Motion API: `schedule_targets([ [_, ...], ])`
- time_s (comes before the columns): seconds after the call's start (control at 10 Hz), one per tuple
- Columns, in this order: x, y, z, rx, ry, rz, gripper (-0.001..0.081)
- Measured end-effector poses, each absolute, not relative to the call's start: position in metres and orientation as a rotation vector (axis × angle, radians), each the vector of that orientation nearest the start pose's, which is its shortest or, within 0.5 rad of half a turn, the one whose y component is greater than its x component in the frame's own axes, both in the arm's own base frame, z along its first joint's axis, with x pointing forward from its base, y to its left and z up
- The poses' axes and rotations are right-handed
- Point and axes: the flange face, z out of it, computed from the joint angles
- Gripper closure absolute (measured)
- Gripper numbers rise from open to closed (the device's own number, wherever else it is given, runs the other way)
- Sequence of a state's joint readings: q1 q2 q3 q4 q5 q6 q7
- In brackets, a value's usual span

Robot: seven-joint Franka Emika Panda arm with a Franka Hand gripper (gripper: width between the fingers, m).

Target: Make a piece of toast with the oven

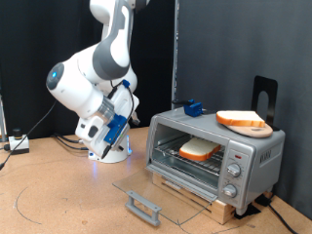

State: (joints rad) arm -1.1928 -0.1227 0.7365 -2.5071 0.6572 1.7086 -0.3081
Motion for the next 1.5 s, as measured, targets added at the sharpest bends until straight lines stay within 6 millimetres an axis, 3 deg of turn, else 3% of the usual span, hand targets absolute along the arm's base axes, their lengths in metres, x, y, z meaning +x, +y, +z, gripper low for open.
schedule_targets([
  [0.5,0.378,-0.148,0.234,-2.266,0.674,0.520,-0.0003],
  [1.2,0.390,-0.225,0.189,-2.263,0.690,0.514,-0.0003],
  [1.5,0.393,-0.220,0.167,-2.237,0.658,0.574,-0.0003],
])
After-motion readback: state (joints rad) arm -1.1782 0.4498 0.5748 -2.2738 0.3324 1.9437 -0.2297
